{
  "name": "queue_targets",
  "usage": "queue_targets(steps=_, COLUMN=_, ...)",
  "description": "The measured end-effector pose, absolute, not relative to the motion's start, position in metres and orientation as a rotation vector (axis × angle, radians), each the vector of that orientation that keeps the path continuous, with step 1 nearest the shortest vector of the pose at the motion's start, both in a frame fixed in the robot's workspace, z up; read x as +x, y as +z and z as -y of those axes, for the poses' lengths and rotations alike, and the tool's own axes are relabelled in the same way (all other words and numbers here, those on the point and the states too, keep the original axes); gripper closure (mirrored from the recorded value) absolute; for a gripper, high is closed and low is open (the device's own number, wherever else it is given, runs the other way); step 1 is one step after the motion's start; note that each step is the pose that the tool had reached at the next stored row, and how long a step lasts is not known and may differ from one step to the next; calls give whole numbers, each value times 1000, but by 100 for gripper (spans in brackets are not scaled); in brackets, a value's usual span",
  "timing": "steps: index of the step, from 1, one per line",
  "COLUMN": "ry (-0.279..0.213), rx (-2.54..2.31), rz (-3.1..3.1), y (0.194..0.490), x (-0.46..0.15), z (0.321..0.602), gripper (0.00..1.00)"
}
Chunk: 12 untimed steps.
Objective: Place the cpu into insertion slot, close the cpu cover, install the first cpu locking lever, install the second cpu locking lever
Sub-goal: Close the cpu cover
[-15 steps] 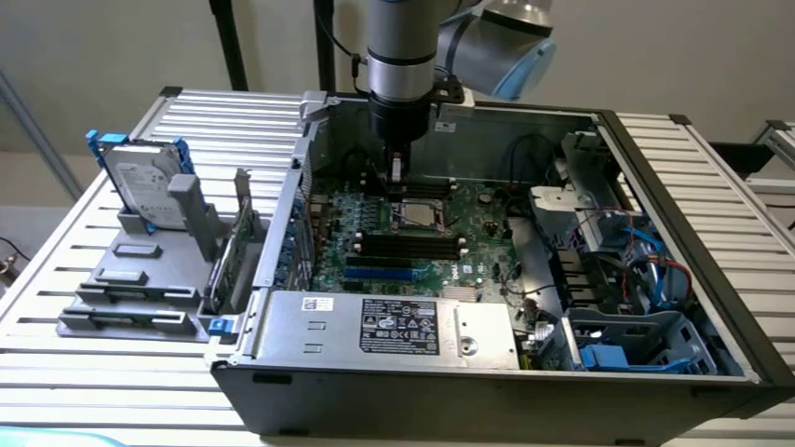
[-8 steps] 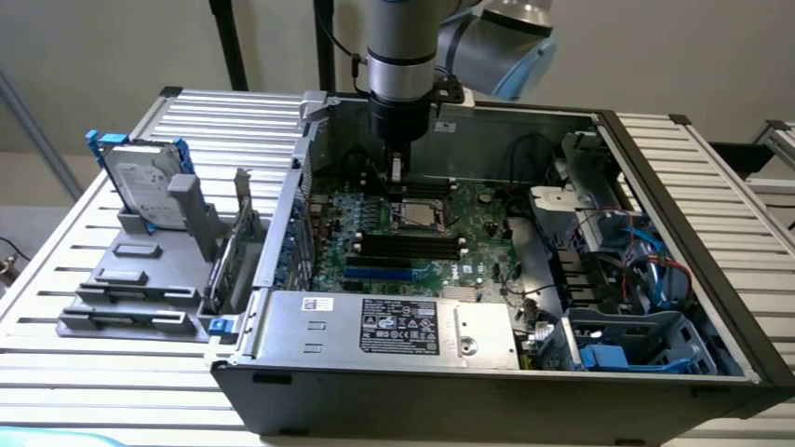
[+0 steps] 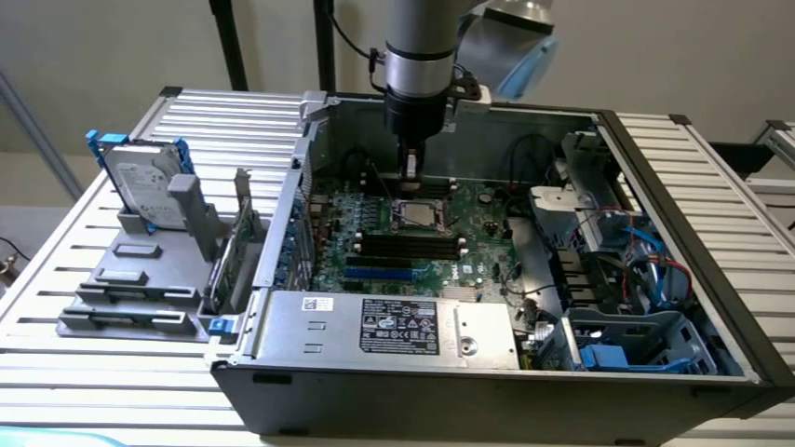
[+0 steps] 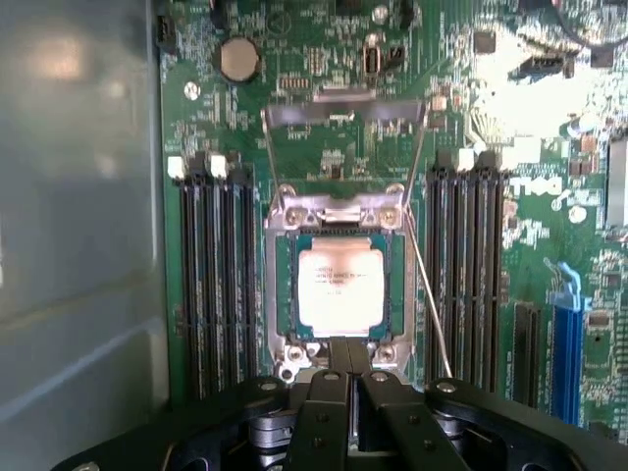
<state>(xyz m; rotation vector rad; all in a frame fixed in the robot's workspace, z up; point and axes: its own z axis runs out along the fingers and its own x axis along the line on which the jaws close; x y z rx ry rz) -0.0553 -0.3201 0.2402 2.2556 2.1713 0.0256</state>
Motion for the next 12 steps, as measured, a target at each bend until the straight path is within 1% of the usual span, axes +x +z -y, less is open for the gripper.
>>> queue_targets(steps=12, ry=-14, rx=2273, rz=-2188, y=273, x=-1, z=320, gripper=89)
